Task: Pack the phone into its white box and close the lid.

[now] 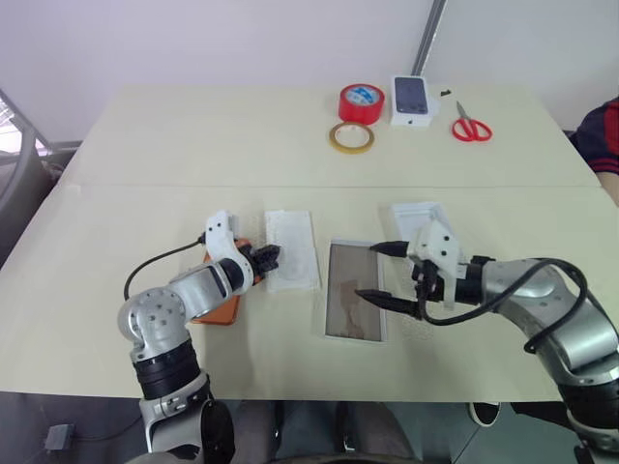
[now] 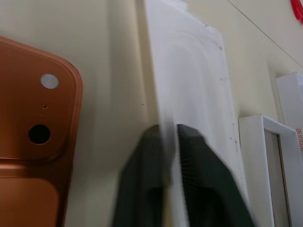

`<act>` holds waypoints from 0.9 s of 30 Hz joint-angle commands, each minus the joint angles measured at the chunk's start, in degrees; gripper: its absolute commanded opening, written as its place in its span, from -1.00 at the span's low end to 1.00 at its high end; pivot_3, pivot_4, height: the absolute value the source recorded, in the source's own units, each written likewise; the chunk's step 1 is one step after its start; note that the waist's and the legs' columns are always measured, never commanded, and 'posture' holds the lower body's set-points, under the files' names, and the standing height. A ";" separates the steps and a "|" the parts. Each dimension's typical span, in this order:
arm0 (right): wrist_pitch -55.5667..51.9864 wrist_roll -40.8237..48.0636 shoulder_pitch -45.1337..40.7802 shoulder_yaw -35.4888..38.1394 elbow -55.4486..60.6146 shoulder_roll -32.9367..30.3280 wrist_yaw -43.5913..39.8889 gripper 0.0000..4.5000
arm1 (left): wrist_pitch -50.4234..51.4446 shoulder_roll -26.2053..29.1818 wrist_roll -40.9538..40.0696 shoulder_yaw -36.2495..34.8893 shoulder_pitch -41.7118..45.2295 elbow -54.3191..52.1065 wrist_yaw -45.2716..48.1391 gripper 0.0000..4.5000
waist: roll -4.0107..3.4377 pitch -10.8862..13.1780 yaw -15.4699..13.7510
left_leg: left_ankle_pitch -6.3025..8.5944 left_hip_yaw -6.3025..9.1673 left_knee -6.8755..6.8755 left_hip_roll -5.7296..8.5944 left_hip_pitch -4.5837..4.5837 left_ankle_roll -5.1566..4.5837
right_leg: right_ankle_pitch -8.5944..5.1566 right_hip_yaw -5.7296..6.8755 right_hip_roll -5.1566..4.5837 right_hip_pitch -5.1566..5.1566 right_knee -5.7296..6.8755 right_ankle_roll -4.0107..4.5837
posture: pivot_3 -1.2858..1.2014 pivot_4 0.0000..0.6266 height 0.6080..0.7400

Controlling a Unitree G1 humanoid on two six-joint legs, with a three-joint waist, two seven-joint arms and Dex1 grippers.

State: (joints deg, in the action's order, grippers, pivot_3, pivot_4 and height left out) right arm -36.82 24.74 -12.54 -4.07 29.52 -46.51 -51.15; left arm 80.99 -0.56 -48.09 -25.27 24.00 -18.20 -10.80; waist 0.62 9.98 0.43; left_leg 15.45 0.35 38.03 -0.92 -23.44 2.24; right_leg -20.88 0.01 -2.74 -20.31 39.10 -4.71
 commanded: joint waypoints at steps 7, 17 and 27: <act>0.62 -3.47 2.67 -7.39 11.66 -7.53 -4.77 1.00 | -1.50 1.60 -2.30 -1.60 2.69 -1.68 3.29 -0.98 | 0.05 0.02 0.02 | 0.00 0.01 0.00 0.00 0.00 0.02 | 0.00 0.00 0.01 0.00 -0.01 0.00 | 0.03 -0.52 1.00; 0.60 -13.43 2.51 -17.13 10.02 -7.42 -2.73 0.42 | -1.43 4.02 -3.80 -1.59 3.43 -2.17 5.88 -1.00 | 0.09 0.02 -0.05 | -0.05 0.01 0.00 0.00 0.00 0.10 | 0.00 0.00 0.00 0.00 -0.02 0.00 | 0.03 -0.52 1.00; 5.89 -16.49 -5.15 -17.64 4.97 -4.27 -3.91 -0.99 | -5.27 7.21 -4.33 -4.85 4.05 -0.71 6.41 -1.00 | 0.10 0.03 0.11 | -0.08 0.04 -0.03 -0.01 0.01 0.16 | 0.00 0.01 0.01 -0.02 -0.02 0.00 | 0.03 -0.52 1.00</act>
State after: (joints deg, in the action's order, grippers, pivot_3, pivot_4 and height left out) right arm -33.53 9.33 -16.39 -21.90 35.15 -51.76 -54.66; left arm 76.98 6.20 -50.77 -29.48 26.88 -18.15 -5.01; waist 0.72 10.01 0.54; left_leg 15.37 0.39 38.00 -0.93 -23.43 2.40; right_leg -20.88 0.02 -2.74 -20.33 39.08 -4.71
